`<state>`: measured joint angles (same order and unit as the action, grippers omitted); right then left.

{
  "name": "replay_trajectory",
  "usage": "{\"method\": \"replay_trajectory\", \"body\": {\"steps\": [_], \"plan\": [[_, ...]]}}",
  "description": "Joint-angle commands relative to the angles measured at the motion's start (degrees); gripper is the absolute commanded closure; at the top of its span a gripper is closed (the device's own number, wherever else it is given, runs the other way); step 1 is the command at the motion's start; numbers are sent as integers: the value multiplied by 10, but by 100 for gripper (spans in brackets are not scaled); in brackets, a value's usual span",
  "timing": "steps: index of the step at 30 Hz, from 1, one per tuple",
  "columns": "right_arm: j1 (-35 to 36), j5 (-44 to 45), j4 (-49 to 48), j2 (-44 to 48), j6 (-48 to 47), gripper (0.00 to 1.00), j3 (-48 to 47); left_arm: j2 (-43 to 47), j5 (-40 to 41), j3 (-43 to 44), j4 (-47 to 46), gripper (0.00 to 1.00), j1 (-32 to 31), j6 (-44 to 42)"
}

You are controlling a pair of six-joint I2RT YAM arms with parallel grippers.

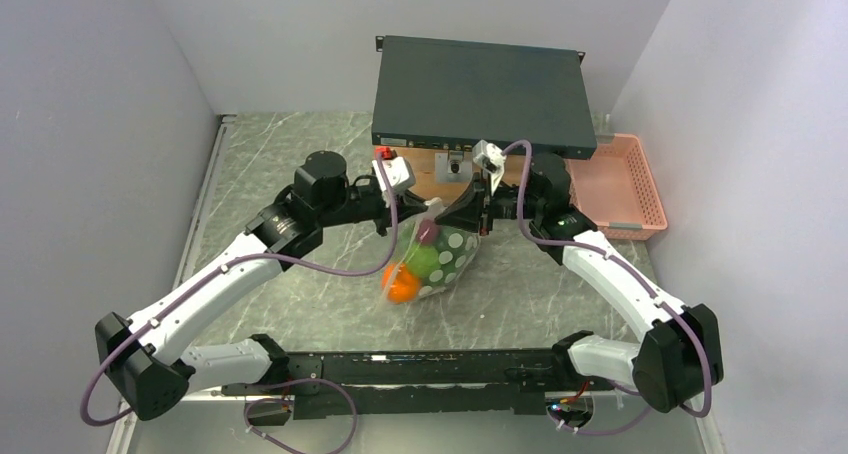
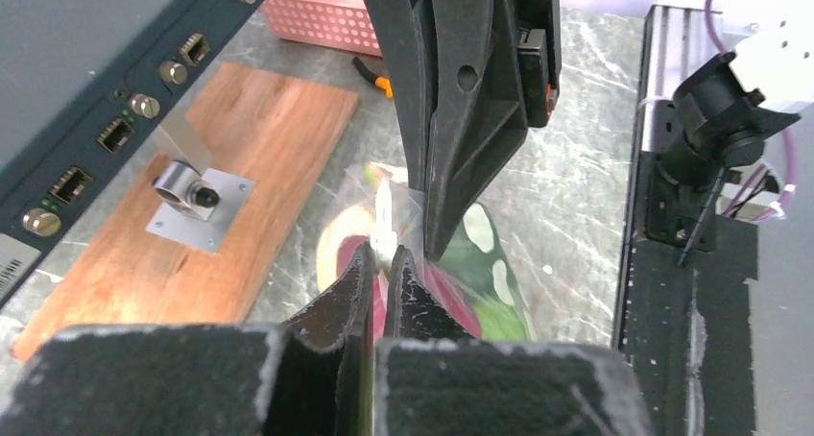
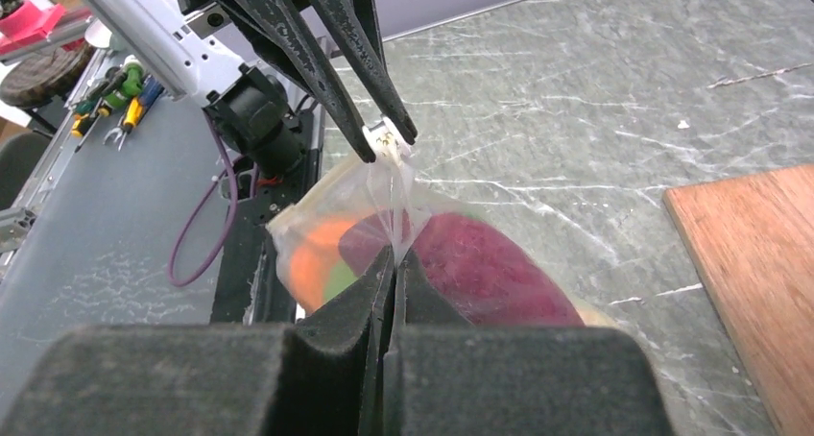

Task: Open the zip-top bag and remove the fake food
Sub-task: Unzip the zipper food storage bag at the center of the board.

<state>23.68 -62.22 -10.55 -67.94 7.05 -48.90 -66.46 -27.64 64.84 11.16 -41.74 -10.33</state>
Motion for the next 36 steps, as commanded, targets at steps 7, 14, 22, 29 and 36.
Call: {"method": "replay_trajectory", "body": {"steps": [7,14,22,29,36], "plan": [[-8,-41,-25,30,-37,84,2,20,-60,-23,-31,100,22,68],[-14,-90,-9,34,-80,31,-23,1,-87,12,-6,100,22,49],[-11,-125,-24,25,-109,22,-37,-13,-110,30,-9,100,22,52],[-12,-126,53,4,-178,20,-87,-21,-122,42,-19,100,21,59],[-12,-135,157,-6,-269,29,-97,-19,-122,38,-29,100,21,58]]}}
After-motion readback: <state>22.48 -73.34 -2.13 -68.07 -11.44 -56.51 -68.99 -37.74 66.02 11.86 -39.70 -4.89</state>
